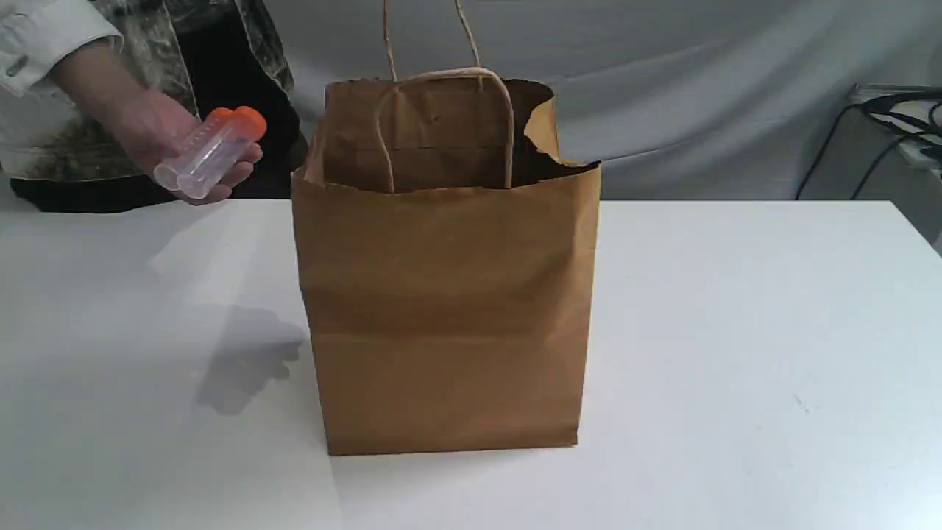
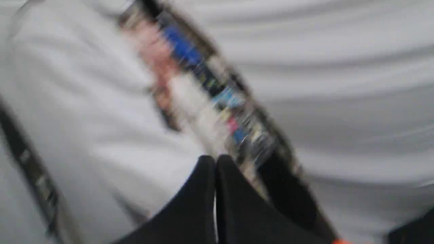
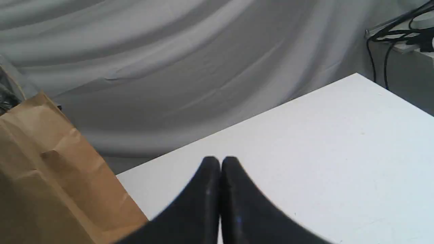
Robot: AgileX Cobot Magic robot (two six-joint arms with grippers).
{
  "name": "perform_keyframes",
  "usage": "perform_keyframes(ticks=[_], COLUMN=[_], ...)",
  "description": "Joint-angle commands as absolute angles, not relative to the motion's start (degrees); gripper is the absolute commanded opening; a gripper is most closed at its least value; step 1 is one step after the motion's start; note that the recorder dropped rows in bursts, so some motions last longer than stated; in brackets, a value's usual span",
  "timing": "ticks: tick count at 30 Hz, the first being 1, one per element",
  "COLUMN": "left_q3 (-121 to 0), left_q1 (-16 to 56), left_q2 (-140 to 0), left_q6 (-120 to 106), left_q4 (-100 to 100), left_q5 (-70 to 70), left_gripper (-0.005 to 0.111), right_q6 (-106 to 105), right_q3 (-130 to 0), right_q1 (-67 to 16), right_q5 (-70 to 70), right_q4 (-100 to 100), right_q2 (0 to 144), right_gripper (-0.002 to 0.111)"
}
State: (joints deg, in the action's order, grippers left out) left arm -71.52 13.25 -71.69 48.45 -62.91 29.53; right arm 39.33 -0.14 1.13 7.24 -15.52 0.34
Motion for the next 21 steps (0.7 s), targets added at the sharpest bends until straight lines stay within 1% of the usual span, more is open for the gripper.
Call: perform_keyframes(ticks=[1, 4, 8, 12, 14, 17, 19, 21], left_q3=[-74.25, -77.48, -85.43, -91.68, -94.95, -99.78, -103.9, -107.75], left_q1=[11.97, 11.97, 11.97, 11.97, 11.97, 11.97, 11.97, 11.97], left_q2=[-73.9, -75.26, -78.37, -80.61, -82.39, -86.13, -89.67, -93.54], left_q6=[24.02, 14.64, 6.7, 6.84, 4.51, 2.87, 2.98, 4.51], left_q4=[-30.59, -15.5, -6.0, 5.19, 14.07, 20.68, 21.54, 21.7], left_q5=[36.01, 42.32, 59.51, 62.98, 63.16, 65.39, 68.82, 69.96], left_gripper=[0.0, 0.0, 0.0, 0.005, 0.01, 0.019, 0.027, 0.039], right_q6=[38.89, 38.89, 38.89, 38.89, 38.89, 38.89, 38.89, 38.76], right_q3=[0.0, 0.0, 0.0, 0.0, 0.0, 0.0, 0.0, 0.0], right_q1=[1.12, 1.12, 1.12, 1.12, 1.12, 1.12, 1.12, 1.12], right_q5=[7.13, 7.13, 7.13, 7.13, 7.13, 7.37, 8.33, 9.78], right_q4=[-15.9, -16.35, -16.35, -16.35, -16.35, -16.34, -16.34, -16.34], right_q2=[0.0, 0.0, 0.0, 0.0, 0.0, 0.0, 0.0, 0.0], right_gripper=[0.0, 0.0, 0.0, 0.0, 0.0, 0.0, 0.0, 0.0])
